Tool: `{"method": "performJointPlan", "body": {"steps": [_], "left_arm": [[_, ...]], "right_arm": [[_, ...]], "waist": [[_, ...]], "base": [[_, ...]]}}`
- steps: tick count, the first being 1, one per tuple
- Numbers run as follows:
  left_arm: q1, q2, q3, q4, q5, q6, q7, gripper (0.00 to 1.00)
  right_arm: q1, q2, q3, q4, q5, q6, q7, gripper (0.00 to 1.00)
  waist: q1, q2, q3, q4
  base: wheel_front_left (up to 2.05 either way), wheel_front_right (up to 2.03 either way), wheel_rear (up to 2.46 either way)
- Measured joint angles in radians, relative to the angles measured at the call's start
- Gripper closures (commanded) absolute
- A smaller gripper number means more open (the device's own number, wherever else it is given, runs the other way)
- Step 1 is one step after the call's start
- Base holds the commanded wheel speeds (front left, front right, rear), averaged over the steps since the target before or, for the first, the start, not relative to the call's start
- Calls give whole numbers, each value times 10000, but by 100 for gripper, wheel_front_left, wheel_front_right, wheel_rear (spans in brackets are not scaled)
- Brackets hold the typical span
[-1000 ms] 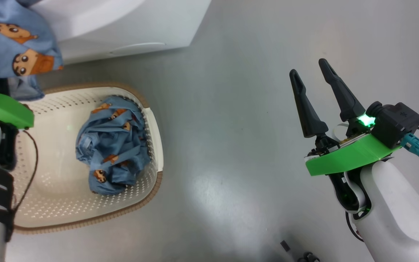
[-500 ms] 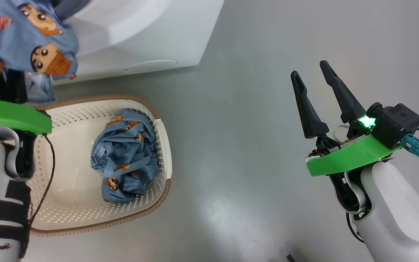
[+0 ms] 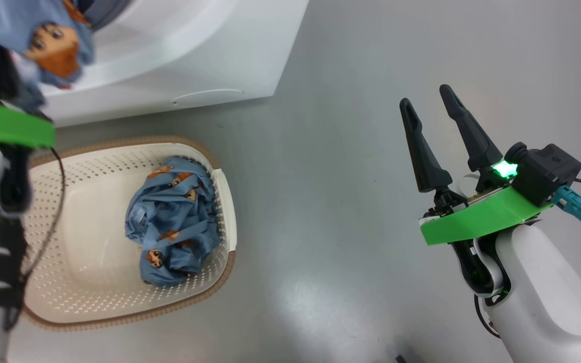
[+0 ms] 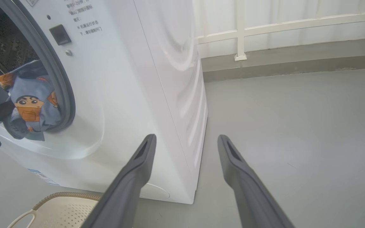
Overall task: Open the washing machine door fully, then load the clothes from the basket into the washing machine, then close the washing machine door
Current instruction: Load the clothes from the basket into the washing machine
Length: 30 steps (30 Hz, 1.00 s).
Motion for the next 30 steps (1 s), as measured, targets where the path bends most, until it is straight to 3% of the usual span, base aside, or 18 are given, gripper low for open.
{"method": "performJointPlan", "body": {"steps": [13,30], "left_arm": [[-1935,805,-905,1703,-1735,0,-2,100],[-4892,1419,-2370,4514,-917,0,-2,100]], "right_arm": [[112,176,-23,-21,6,0,0,0],[196,324,320,-15,19,0,0,0]], "waist": [[2,0,105,-302],[2,0,479,-775]], "base": [[0,0,0],[0,0,0]]}}
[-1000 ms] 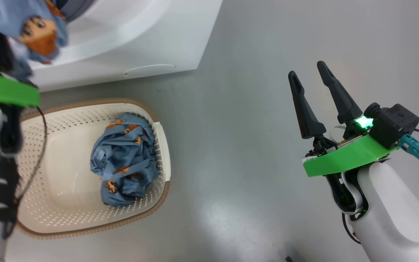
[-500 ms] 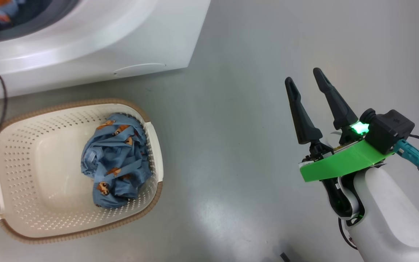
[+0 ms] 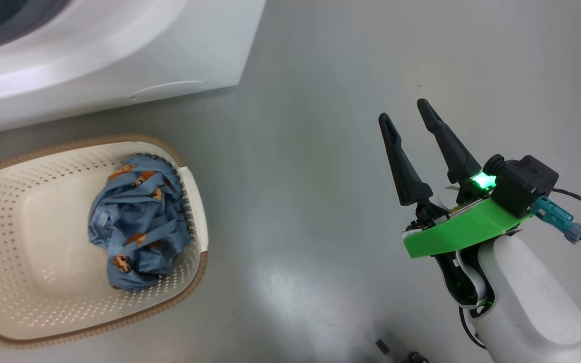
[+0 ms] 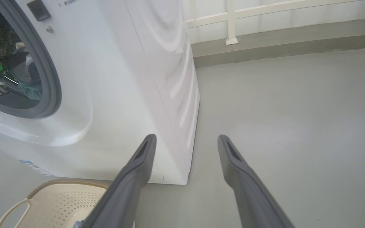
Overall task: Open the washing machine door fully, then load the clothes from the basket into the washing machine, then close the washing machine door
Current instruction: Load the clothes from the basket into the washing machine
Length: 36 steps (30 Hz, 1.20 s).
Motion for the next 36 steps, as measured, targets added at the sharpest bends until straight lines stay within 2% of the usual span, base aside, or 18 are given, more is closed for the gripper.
{"method": "performJointPlan", "body": {"steps": [8,15,24,25,27,29,36], "left_arm": [[-868,606,399,-247,943,104,0,100],[-625,662,876,-650,1833,280,0,100],[-389,700,911,234,2520,272,0,100],[-398,677,869,426,2525,270,0,71],[-499,629,763,734,2614,267,0,33],[-638,560,706,997,2619,249,0,0],[-779,366,635,1461,2589,163,0,0]], "right_arm": [[-20,140,109,0,13,0,0,0],[-64,219,301,-15,13,0,0,0],[-94,232,324,-40,13,0,0,0],[-95,236,320,-40,13,0,0,0],[-95,240,316,-38,13,0,0,0],[-97,247,314,-35,13,0,0,0],[-214,242,268,-2,15,0,0,0]], "waist": [[0,0,308,-446],[0,0,533,-740],[1,0,661,-930],[1,0,653,-922],[1,0,629,-903],[1,0,597,-883],[0,0,399,-749]], "base": [[0,0,0],[0,0,0],[0,0,0],[0,0,0],[0,0,0],[0,0,0],[0,0,0]]}}
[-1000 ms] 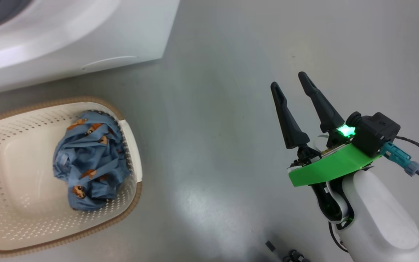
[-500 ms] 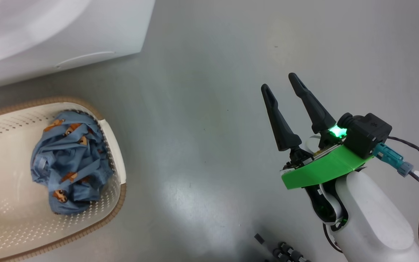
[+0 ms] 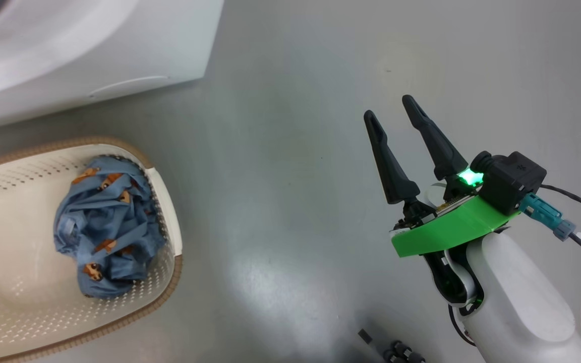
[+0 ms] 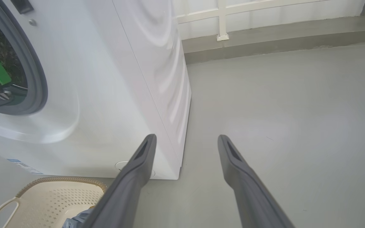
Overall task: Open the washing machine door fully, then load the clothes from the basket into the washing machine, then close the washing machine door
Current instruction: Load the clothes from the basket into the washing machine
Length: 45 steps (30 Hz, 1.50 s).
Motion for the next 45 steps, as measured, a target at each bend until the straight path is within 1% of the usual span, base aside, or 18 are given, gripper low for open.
{"method": "performJointPlan", "body": {"steps": [3,5,12,17,23,30,35,41,45], "left_arm": [[18,-117,56,-98,-17,-6,0,0],[98,-180,188,-318,-121,-88,0,0],[1145,-313,1080,-1365,-278,-86,0,0],[2025,-606,1753,-2153,-238,-84,0,0],[3159,-972,2614,-2920,59,-86,0,0],[4405,-1551,3524,-3666,460,-96,0,0],[5347,-1927,3939,-4103,736,-105,0,0],[6479,-2303,4050,-4707,895,-105,0,0],[7172,-2437,4121,-5097,997,-105,0,0]], "right_arm": [[1,-13,-13,13,0,0,0,0],[1,-21,-38,19,0,0,0,0],[11,-219,-244,69,0,0,0,0],[27,-368,-299,125,19,0,0,0],[114,-529,-336,188,61,0,0,0],[459,-736,-382,293,75,0,0,0],[709,-920,-414,380,107,0,0,0],[1161,-1095,-568,487,357,0,0,0],[1494,-1262,-619,522,424,0,0,0]], "waist": [[0,0,-89,59],[0,0,-187,116],[-1,0,-628,339],[-1,0,-983,530],[-2,0,-1470,722],[-2,0,-2106,938],[-2,0,-2601,1096],[-1,0,-3248,1312],[-2,0,-3679,1486]], "base": [[0,0,0],[0,0,0],[0,0,0],[0,0,0],[0,0,0],[0,0,0],[0,0,0],[0,0,0],[0,0,0]]}}
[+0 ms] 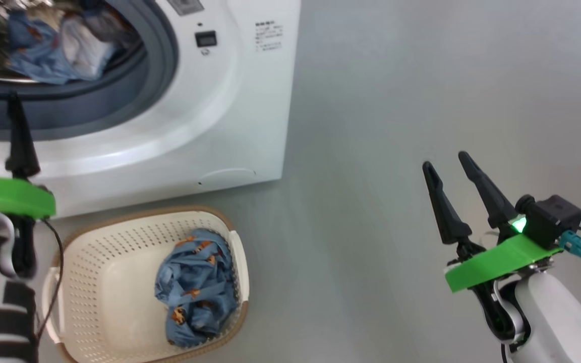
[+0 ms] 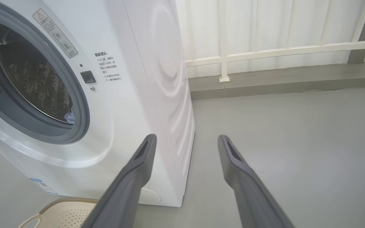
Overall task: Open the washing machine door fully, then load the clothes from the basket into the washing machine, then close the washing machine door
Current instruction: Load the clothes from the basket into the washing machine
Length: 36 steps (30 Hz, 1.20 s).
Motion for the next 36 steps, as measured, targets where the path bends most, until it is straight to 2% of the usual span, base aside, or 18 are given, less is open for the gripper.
{"method": "performJointPlan", "body": {"steps": [19,36], "left_arm": [[3324,-594,-100,-1455,385,-15,2,0],[5271,-955,550,-2615,757,-15,2,0]], "right_arm": [[1523,-359,-405,59,163,0,0,0],[2084,-430,-677,-8,176,0,0,0]], "waist": [[1,0,-1724,991],[1,0,-2284,1357]], "base": [[0,0,0],[0,0,0]]}}
